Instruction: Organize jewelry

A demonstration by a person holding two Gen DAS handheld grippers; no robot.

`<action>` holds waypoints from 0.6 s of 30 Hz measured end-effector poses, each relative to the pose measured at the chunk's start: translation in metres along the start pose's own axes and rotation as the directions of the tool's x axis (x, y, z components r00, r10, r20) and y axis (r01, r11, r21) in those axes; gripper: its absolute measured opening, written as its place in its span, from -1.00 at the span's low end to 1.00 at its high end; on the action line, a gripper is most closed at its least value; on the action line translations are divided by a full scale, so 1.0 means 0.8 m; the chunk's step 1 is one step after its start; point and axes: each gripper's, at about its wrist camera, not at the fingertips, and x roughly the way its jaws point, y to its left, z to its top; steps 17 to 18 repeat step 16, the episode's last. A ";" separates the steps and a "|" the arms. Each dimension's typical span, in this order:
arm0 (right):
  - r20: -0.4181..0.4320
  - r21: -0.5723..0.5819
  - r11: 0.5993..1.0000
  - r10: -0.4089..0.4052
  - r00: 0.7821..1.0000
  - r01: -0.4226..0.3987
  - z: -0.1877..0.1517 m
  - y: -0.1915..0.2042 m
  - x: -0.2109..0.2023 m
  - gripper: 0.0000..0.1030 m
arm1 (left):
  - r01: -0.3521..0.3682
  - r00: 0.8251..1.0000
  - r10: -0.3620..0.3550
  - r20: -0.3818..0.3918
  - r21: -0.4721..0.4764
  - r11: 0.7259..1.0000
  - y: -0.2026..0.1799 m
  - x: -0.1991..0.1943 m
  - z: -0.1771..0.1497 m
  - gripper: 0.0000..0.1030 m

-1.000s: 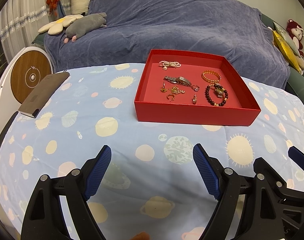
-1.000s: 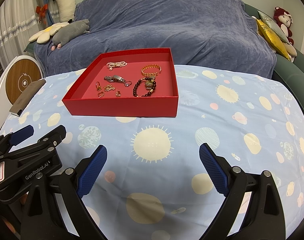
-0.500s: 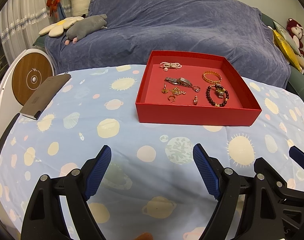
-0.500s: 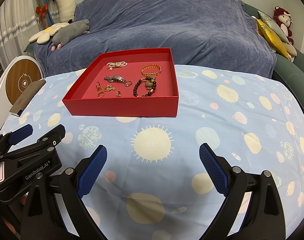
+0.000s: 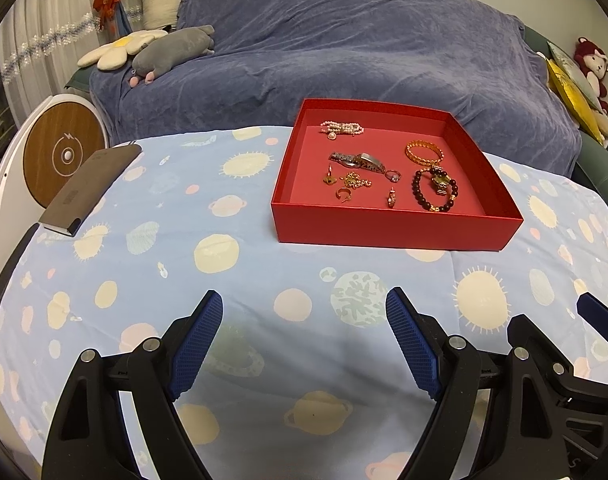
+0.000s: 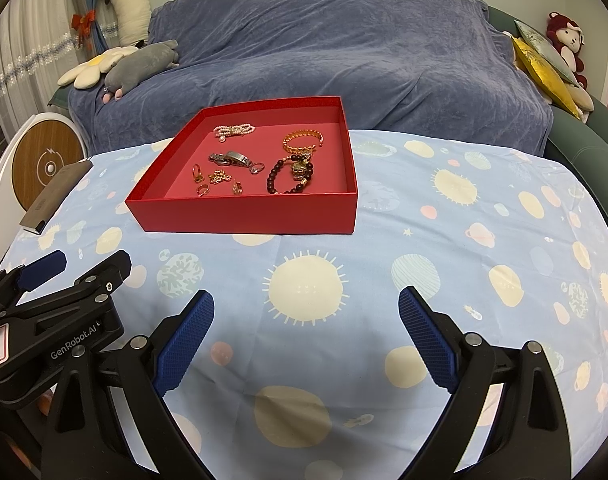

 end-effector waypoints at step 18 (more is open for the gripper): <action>0.009 0.002 1.000 0.003 1.000 -0.003 0.000 0.007 -0.002 0.79 | -0.022 1.000 0.022 0.006 -0.029 0.999 0.004 0.000 0.000 0.68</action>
